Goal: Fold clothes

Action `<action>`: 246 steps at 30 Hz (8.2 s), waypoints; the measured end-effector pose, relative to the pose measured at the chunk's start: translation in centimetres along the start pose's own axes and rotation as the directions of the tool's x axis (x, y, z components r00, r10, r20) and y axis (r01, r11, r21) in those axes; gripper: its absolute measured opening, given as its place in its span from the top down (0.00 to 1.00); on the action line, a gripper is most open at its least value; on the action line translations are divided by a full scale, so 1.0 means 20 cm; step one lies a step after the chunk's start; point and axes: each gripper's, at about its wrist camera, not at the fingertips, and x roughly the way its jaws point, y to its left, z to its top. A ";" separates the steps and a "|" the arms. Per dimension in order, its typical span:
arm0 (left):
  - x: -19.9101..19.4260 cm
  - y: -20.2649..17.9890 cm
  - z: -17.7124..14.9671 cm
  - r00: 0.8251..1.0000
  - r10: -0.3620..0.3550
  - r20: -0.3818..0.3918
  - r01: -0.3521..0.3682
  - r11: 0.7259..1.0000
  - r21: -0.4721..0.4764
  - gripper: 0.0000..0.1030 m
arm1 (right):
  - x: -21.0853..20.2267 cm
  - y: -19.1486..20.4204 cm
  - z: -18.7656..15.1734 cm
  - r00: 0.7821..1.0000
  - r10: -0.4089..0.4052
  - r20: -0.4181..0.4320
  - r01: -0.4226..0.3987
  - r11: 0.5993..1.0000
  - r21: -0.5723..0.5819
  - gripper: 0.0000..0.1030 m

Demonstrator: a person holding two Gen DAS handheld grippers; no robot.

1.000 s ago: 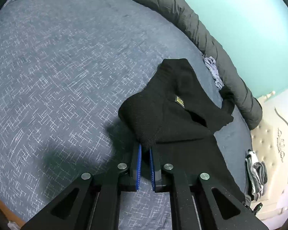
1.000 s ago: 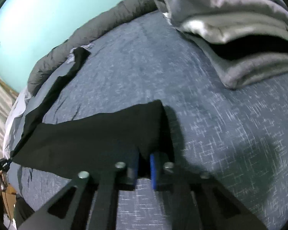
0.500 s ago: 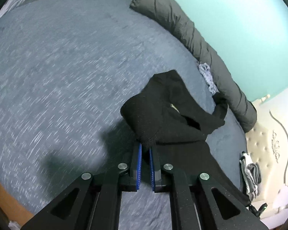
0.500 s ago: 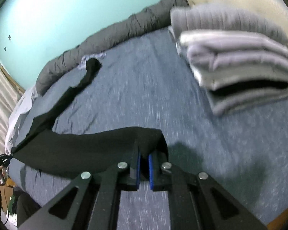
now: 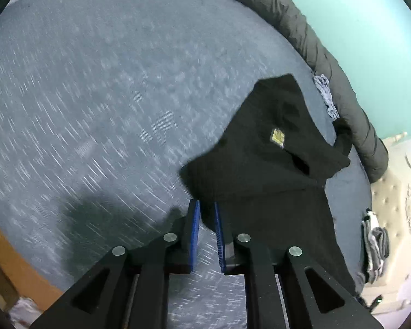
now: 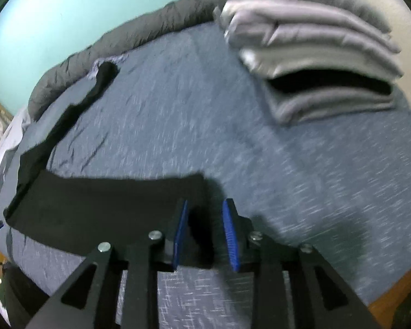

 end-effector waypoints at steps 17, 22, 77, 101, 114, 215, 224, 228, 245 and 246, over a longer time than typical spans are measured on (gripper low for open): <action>-0.27 -0.32 0.10 0.995 -0.031 0.092 0.022 0.994 0.104 0.68 | 0.00 0.02 0.08 0.999 0.032 -0.029 -0.031 0.999 0.020 0.65; -0.25 -0.51 0.11 0.994 -0.050 0.100 0.036 0.990 0.138 0.64 | 0.07 0.01 0.08 0.995 0.074 -0.064 -0.073 0.997 0.018 0.55; 1.00 -1.21 0.07 0.979 -0.165 0.121 0.115 0.932 0.343 0.33 | 1.89 1.91 1.41 0.974 0.219 -0.062 -0.224 0.971 -0.086 0.36; 0.91 -1.18 0.07 0.967 -0.198 0.159 0.137 0.936 0.325 0.33 | 0.99 1.90 1.10 0.957 0.277 -0.084 -0.289 0.902 -0.322 0.97; 0.91 -1.19 0.09 0.969 -0.195 0.151 0.136 0.934 0.331 0.33 | 1.09 1.79 0.89 0.915 0.343 -0.210 -0.389 0.887 -0.247 0.79; 0.91 -1.31 0.00 0.975 -0.171 0.144 0.096 0.900 0.426 0.33 | 0.87 1.31 0.86 0.969 0.211 -0.127 -0.237 0.942 -0.238 0.56; 0.88 -1.25 0.01 0.977 -0.163 0.138 0.091 0.902 0.422 0.33 | 1.18 1.99 0.65 0.903 0.302 -0.304 -0.407 0.827 -0.388 0.56; 0.86 -1.21 0.01 0.978 -0.153 0.141 0.080 0.901 0.426 0.33 | 1.29 2.13 0.61 0.891 0.294 -0.346 -0.427 0.804 -0.415 0.56; 0.82 -1.08 0.08 0.976 -0.158 0.150 0.092 0.923 0.374 0.33 | 1.32 2.40 0.90 0.927 0.265 -0.267 -0.372 0.746 -0.552 0.97; 0.82 -1.08 0.08 0.976 -0.159 0.150 0.093 0.924 0.372 0.33 | 1.32 2.42 0.93 0.930 0.261 -0.260 -0.365 0.743 -0.561 0.97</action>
